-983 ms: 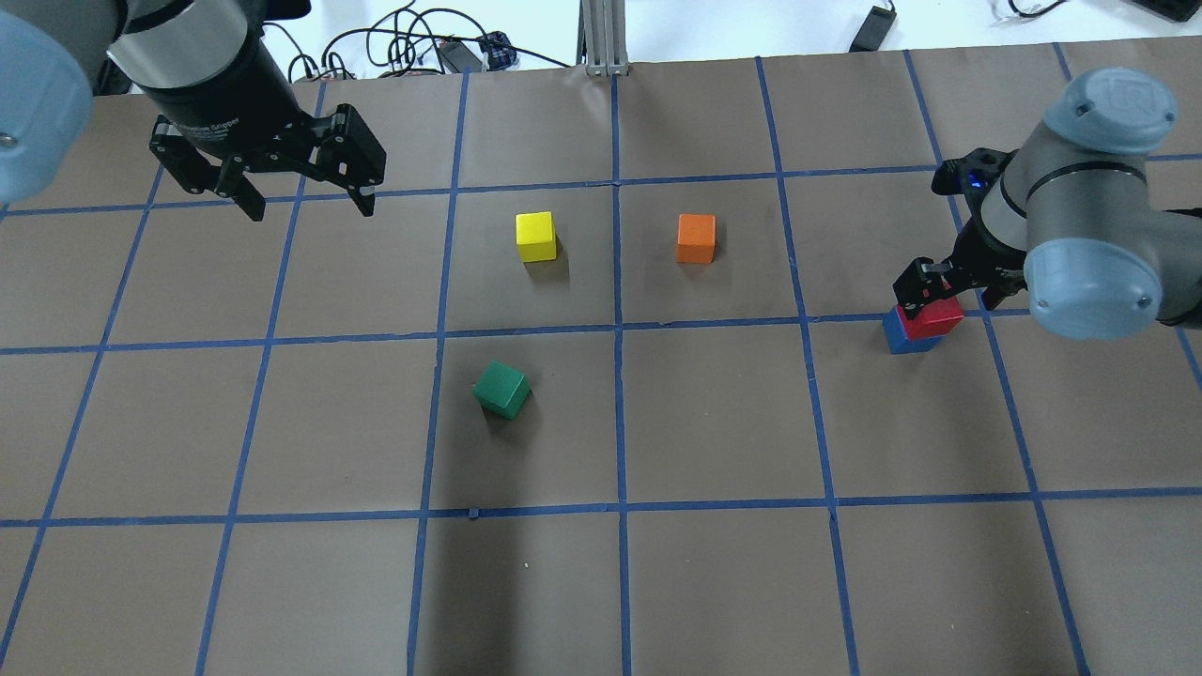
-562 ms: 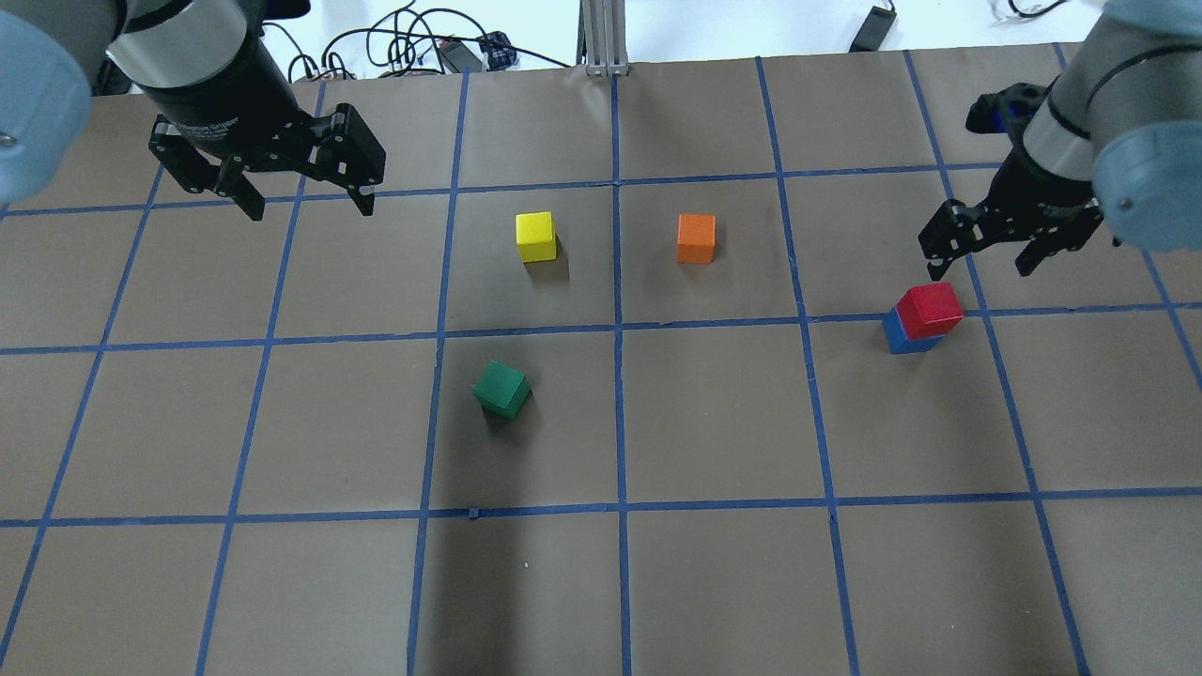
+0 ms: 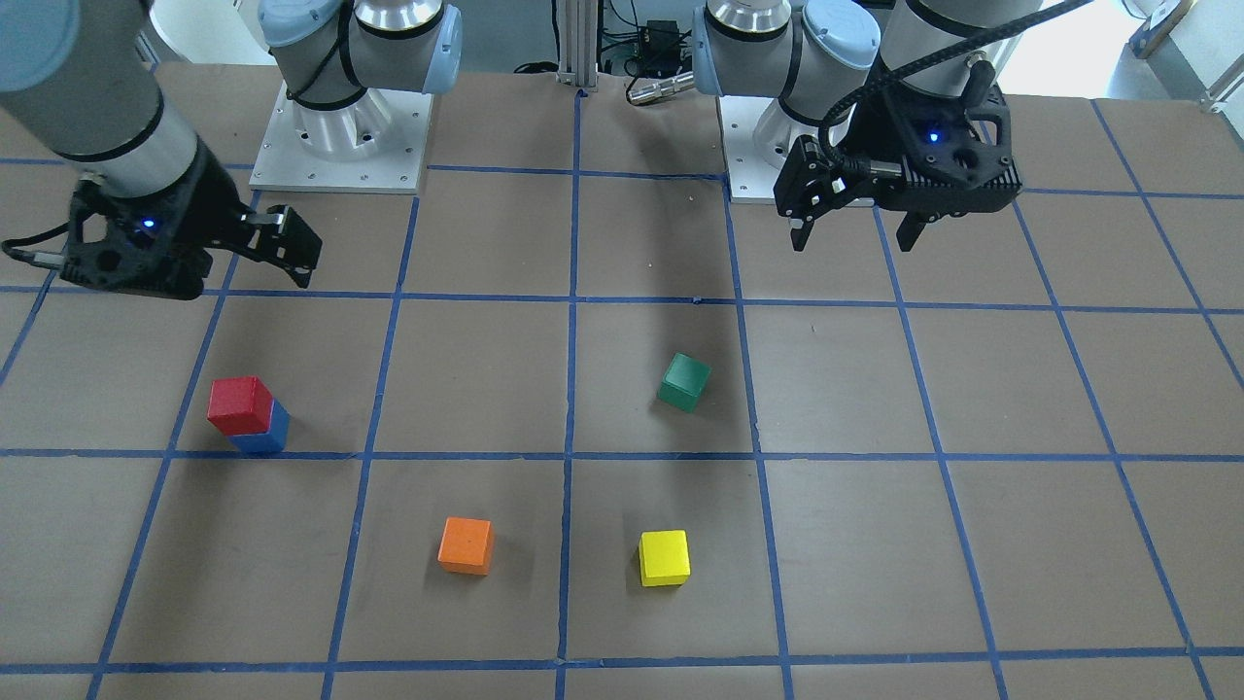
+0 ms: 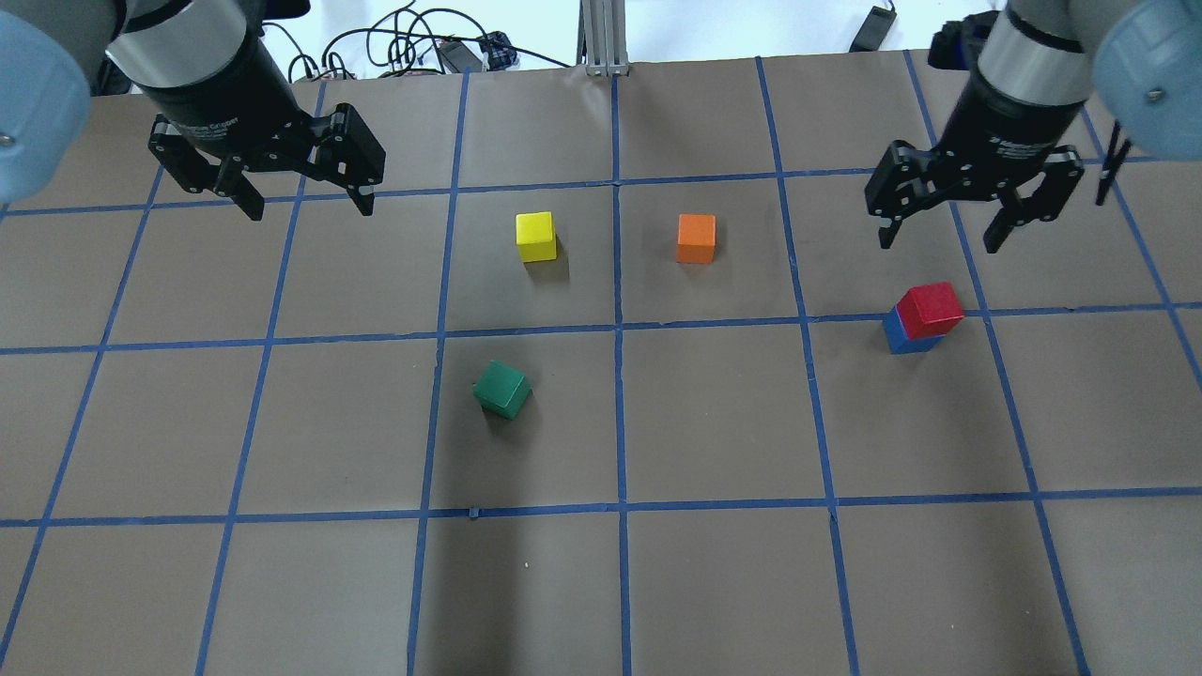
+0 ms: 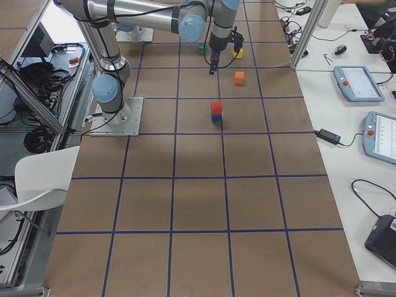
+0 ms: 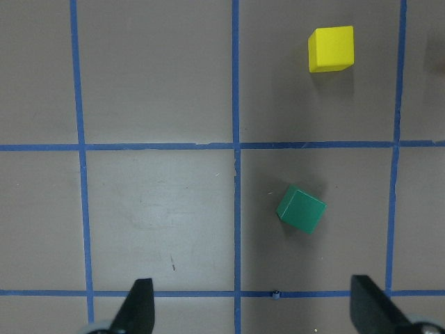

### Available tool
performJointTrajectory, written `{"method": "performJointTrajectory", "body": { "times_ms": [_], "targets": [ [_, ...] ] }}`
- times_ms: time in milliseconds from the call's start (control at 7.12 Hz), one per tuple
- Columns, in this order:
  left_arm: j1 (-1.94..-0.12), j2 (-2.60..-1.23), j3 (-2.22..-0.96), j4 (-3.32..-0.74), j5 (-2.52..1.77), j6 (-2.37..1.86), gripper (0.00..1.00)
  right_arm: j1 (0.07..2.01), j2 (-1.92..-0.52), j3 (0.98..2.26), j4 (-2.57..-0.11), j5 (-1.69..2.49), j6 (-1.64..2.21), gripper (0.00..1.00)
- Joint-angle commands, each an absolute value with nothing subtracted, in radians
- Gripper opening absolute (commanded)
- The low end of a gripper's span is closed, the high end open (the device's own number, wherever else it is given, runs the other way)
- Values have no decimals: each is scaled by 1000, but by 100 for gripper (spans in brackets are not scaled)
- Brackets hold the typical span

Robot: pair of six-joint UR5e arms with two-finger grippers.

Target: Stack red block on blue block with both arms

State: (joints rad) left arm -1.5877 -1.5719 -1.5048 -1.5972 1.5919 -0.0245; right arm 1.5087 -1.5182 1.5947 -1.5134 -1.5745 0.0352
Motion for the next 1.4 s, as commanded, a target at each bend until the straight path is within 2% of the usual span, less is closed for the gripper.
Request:
{"method": "performJointTrajectory", "body": {
  "times_ms": [0,1264],
  "targets": [
    [-1588,-1572,-1505,-1597,1592,-25,100,1552,-1540,1594,-1523,-1586,70,100],
    [-1588,-1572,-1505,-1597,1591,-25,100,1551,-1574,1605,-1509,-1575,75,100]
  ]
}}
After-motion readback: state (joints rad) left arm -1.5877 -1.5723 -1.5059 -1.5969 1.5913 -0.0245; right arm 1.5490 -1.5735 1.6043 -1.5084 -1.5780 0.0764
